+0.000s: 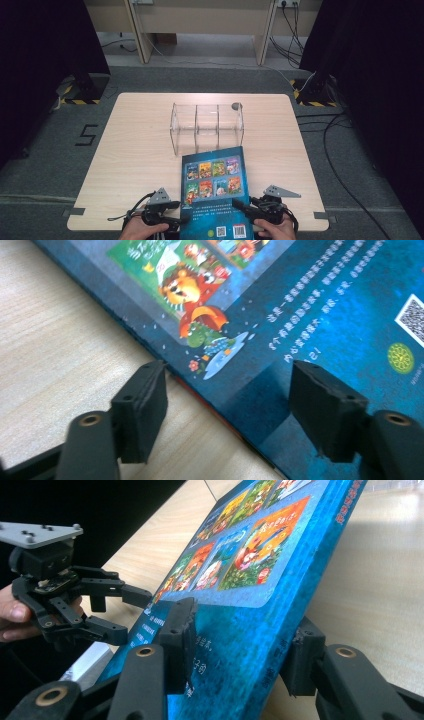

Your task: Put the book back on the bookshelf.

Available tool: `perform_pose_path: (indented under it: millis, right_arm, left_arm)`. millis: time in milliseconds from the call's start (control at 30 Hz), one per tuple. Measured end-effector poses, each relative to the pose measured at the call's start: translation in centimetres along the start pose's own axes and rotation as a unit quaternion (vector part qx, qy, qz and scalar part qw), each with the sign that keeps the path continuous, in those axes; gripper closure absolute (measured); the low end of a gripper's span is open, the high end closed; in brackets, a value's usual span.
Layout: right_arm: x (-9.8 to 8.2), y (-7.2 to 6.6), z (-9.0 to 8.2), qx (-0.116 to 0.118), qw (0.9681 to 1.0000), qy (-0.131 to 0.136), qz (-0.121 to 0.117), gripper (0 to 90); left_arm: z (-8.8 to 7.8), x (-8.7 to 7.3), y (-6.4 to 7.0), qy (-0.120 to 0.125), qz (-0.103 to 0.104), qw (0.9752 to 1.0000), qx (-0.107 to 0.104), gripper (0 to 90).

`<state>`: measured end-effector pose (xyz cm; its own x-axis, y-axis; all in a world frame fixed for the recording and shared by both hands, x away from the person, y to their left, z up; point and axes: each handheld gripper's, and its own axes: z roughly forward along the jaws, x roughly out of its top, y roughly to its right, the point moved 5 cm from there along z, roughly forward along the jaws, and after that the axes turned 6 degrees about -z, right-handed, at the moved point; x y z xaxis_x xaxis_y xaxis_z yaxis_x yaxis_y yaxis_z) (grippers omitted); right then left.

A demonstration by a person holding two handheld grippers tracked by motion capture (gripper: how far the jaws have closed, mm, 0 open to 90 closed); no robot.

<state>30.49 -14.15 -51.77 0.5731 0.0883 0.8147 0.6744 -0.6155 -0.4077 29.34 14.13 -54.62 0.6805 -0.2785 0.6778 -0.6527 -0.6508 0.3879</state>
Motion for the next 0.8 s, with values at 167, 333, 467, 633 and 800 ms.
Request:
perform_pose_path:
  millis: [167,333,467,633,800]
  right_arm:
    - [0.6,-0.8,-0.3,0.004,0.9989,0.020,-0.043,57.3]
    - [1.1,-2.0,-0.3,0.024,0.9947,0.022,-0.098,59.1]
    - [0.8,-2.0,-0.2,0.053,0.9957,0.010,-0.075,62.1]
    - [0.3,-1.4,0.0,0.078,0.9964,-0.015,-0.030,64.2]
    - [0.1,-2.1,1.5,0.119,0.9927,-0.023,0.003,70.0]
  left_arm:
    - [0.0,0.2,-0.2,0.003,-0.021,0.9996,-0.017,25.7]
    - [0.2,0.7,-0.4,0.006,-0.062,0.9969,-0.049,22.5]
    - [0.0,0.8,-0.5,0.003,-0.065,0.9969,-0.046,24.2]
    - [-0.2,1.2,-0.4,0.016,-0.050,0.9983,-0.028,26.5]
    - [-0.6,1.6,-0.5,0.036,-0.055,0.9971,-0.037,31.0]
